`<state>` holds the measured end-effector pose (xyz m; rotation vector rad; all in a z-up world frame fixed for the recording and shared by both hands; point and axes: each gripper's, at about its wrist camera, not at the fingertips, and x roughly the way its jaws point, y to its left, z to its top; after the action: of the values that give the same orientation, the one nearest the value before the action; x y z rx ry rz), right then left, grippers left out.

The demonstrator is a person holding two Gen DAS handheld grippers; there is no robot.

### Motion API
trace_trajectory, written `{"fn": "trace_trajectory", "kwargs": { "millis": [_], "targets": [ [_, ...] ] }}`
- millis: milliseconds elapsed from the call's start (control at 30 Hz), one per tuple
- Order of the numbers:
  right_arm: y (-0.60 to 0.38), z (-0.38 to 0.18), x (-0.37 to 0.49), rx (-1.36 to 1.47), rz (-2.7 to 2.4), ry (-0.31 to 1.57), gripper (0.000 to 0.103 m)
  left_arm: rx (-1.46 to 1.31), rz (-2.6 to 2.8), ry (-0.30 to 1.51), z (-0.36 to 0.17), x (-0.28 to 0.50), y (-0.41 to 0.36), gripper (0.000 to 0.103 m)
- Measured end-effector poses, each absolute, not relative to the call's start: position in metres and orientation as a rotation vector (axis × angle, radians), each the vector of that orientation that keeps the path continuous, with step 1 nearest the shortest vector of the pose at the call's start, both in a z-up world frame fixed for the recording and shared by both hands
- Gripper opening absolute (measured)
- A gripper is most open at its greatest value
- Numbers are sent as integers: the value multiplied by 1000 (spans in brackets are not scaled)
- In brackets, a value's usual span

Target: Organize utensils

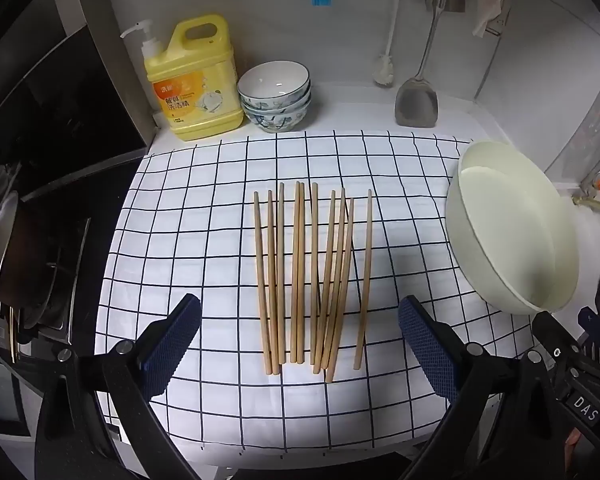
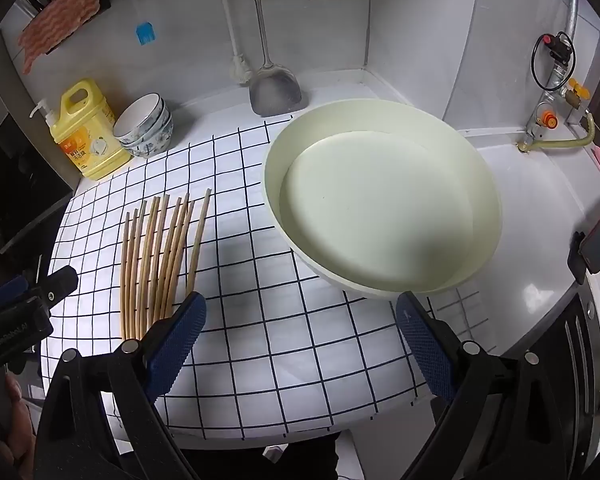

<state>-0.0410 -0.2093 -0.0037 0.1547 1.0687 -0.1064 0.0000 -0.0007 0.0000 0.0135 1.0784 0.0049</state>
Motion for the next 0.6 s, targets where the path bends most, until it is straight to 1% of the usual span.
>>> {"fn": "trace_trajectory", "kwargs": {
  "millis": [600],
  "targets": [
    [-210,-2,-42,149,-111,1056,91,32,4,1057,5,-4,-8,97]
  ]
}}
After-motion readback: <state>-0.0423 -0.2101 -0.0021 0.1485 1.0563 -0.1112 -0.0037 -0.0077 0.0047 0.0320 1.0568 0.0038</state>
